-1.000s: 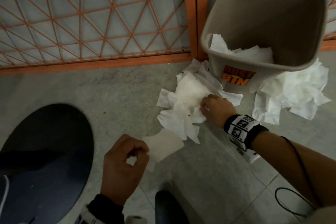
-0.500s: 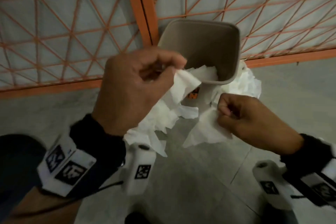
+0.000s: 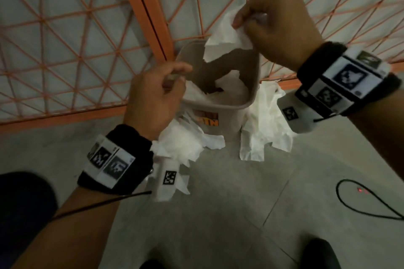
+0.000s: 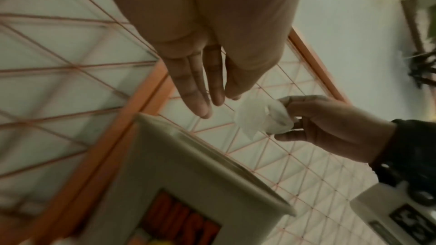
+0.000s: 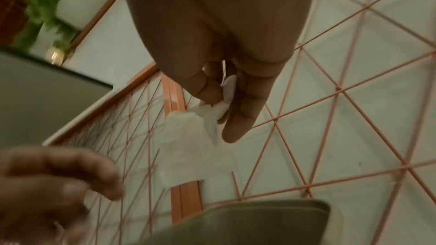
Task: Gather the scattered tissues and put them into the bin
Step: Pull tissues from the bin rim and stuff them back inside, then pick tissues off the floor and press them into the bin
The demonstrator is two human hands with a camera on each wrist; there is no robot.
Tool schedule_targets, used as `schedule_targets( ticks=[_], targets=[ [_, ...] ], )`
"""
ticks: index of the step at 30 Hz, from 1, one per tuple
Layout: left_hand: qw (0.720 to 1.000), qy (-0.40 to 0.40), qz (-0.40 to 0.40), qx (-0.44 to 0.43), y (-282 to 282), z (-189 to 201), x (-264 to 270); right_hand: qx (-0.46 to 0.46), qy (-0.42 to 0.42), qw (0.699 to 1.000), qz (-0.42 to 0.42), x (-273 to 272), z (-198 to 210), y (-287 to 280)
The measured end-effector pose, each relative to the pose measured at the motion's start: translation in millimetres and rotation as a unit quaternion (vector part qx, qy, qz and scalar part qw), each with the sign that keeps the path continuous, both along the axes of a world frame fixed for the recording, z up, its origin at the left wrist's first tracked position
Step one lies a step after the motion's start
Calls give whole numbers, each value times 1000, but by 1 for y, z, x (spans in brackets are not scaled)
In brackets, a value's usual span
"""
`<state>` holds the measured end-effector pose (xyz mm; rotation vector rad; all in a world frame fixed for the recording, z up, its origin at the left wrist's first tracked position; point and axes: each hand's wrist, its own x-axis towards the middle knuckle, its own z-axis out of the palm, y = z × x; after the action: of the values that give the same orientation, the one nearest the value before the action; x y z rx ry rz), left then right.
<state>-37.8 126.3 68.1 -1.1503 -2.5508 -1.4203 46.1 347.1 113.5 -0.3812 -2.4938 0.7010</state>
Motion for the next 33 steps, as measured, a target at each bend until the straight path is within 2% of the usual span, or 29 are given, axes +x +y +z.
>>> schedule_targets(
  ticks=[1, 3, 5, 7, 10, 13, 15, 17, 19, 23, 26, 28, 30, 33],
  targets=[
    [1000, -7, 23, 10, -14, -8, 1, 32, -32, 999, 5, -7, -5, 0],
    [998, -15, 54, -23, -43, -35, 2, 79, -110, 991, 25, -12, -15, -3],
    [991, -46, 62, -107, -72, -72, 2, 107, -180, 977, 50, -8, -22, -10],
    [972, -69, 56, -218, -97, -107, 2, 137, -207, 967, 54, -3, -26, -18],
    [935, -97, 62, -336, -117, -142, 6, 152, -176, 971, 47, 3, -28, -38],
    [907, -137, 132, -375, -125, -165, 10, 129, -95, 984, 78, 11, -26, -63],
    [889, -184, 154, -390, -127, -181, 12, 79, -52, 988, 122, 17, -30, -84],
    [871, -210, 154, -417, -128, -195, 14, 18, -52, 983, 174, 22, -50, -107],
    [869, -182, 152, -434, -129, -208, 17, -46, -100, 972, 209, 22, -88, -130],
    [888, -139, 143, -414, -139, -217, 23, -127, -288, 927, 204, 15, -188, -166],
    [924, -170, 137, -314, -152, -215, 28, -176, -414, 874, 184, 11, -243, -185],
    [941, -207, 139, -227, -160, -209, 33, -234, -436, 852, 173, 7, -262, -192],
    [948, -229, 128, -179, -166, -203, 38, -261, -437, 844, 165, 0, -269, -195],
    [950, -249, 128, -140, -175, -195, 41, -238, -406, 866, 167, -9, -261, -192]
  ],
)
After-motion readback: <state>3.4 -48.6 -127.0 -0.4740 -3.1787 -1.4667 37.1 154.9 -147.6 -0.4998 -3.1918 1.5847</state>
